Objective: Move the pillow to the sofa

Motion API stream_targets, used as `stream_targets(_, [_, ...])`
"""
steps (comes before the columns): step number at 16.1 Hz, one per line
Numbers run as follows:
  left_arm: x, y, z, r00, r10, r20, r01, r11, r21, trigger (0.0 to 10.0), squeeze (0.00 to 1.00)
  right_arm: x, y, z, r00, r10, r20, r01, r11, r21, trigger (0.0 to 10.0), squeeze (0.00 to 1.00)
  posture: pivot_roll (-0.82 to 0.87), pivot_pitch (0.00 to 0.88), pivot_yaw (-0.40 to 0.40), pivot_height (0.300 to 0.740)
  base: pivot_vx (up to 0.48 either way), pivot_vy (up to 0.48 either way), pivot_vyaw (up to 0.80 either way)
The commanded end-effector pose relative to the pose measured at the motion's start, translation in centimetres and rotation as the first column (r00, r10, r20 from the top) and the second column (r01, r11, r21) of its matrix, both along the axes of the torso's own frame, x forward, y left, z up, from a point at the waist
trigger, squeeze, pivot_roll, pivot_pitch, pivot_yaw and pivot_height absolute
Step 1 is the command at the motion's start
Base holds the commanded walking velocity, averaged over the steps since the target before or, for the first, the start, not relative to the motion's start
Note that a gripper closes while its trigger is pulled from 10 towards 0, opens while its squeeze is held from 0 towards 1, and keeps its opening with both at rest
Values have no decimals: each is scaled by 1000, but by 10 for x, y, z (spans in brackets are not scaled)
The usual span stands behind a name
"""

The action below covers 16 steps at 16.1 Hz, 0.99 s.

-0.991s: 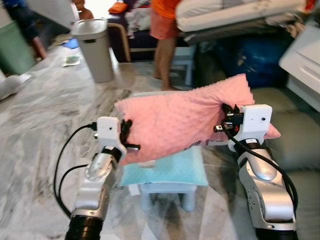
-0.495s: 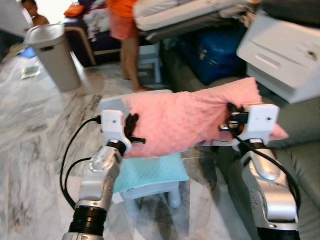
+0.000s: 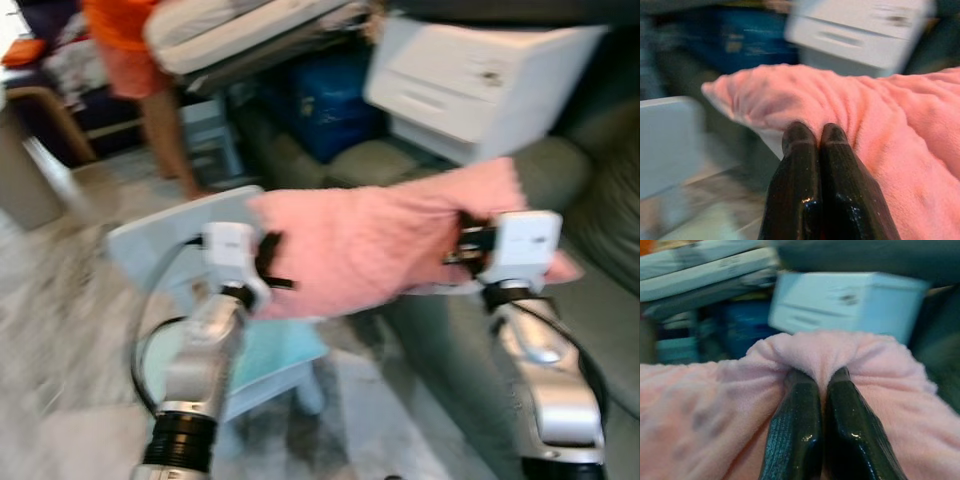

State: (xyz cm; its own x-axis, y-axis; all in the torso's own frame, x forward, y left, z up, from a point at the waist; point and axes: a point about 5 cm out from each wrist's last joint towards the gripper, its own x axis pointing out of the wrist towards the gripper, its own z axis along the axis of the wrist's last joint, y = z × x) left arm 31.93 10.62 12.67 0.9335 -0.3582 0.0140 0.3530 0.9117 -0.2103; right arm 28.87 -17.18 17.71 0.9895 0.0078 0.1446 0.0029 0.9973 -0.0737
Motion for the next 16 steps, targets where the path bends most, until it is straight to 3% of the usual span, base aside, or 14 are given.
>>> stream_targets(1, [0, 7, 0, 1000, 9, -1, -9, 1000, 8, 10000, 0, -1, 9, 9, 999, 35, 41, -36, 999, 12, 10000, 0, -210, 46, 75, 740, 0, 0, -800])
stream_targets(16, [3, 19, -8, 997, 61, -46, -59, 997, 43, 10000, 0, -3, 10, 8, 998, 44, 32, -45, 999, 20, 10000, 0, -207, 54, 78, 740, 0, 0, -800])
